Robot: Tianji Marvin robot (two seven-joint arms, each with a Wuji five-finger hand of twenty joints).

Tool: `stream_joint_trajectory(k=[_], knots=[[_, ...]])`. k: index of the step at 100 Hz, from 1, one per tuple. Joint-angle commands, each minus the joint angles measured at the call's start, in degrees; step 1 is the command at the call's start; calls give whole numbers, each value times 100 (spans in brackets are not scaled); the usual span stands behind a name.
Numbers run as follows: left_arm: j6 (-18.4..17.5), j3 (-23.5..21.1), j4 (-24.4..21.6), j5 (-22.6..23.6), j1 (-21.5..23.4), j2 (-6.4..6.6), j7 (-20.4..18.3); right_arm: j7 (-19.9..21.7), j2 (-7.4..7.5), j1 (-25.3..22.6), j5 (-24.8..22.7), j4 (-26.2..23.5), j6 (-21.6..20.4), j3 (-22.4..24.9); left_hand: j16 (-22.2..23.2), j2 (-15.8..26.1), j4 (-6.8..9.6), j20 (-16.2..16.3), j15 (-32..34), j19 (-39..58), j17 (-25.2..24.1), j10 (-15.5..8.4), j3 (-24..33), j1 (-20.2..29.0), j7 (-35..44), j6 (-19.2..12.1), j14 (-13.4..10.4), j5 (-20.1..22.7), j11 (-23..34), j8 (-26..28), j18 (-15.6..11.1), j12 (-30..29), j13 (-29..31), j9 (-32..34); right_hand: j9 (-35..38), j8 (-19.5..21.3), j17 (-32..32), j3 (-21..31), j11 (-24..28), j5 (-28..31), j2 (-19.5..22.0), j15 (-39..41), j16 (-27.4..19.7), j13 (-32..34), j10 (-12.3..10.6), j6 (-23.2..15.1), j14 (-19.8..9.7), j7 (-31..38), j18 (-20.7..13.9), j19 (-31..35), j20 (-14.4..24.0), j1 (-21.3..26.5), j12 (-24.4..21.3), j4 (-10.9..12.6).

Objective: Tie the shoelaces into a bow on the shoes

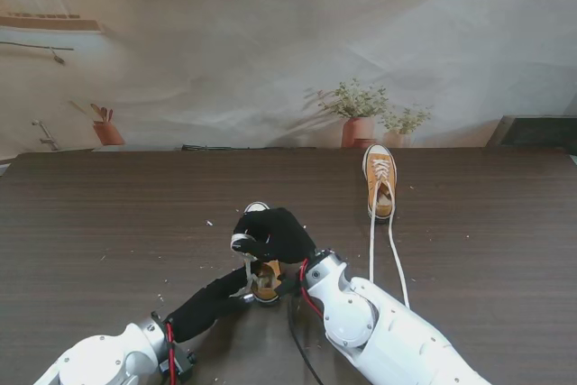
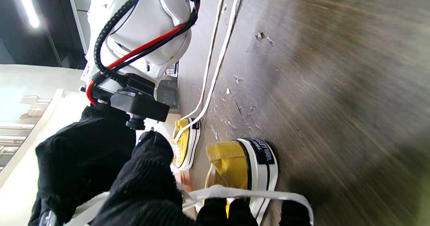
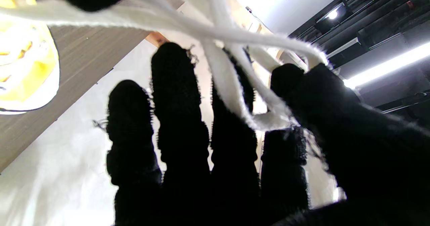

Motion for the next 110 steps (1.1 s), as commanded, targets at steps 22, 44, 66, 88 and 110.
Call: stream_joint_trajectory(k=[22,44,66,88,110], knots=[[107,-137,16,221,114,-10,177,75,-1,-38,77,-45,-21,-22,42,218,10,-72,154,-76,-45,92,-185,-419,-166,-178,990,-302,-64,-290,-46,10,128,-94,251,-85,-11,310,59,-74,24,-30,-79,136,54,-447,-87,78,-99,-38,29,36,8,-33],[133,-70,0,179,28,9,80,76,1,-15,35,-43,-45,-47,53,183,14,-85,151,-71,-48,102,-144,-445,375,-237,999,96,-58,50,-40,-16,124,-91,255,-88,-4,318,60,-66,18,-28,-79,138,52,-436,-83,87,-112,-31,32,30,8,-32],[289,3,34,192,-136,-6,116,79,5,-41,37,-48,-85,-44,220,200,15,18,212,10,-68,151,-151,-567,-31,-300,1036,-248,12,-124,-26,184,120,-94,255,-90,-4,316,59,-65,27,-25,-78,136,51,-450,-82,89,-109,-30,32,25,7,-35],[547,13,44,249,-376,-43,237,90,37,-119,6,-128,-127,8,427,211,22,182,270,99,-90,195,-151,-669,-260,-381,1077,-325,63,-416,-15,385,111,-96,250,-90,-4,321,56,-68,20,-26,-79,137,51,-458,-91,89,-104,-30,32,23,6,-36],[642,11,80,259,-531,-93,420,101,95,-260,-56,-284,-176,112,959,202,15,577,384,262,-137,306,-152,-722,-268,-521,1129,-322,168,-426,12,733,87,166,252,-90,-4,321,61,-68,24,-24,-78,135,45,-457,-79,87,-104,-30,32,22,9,-37]])
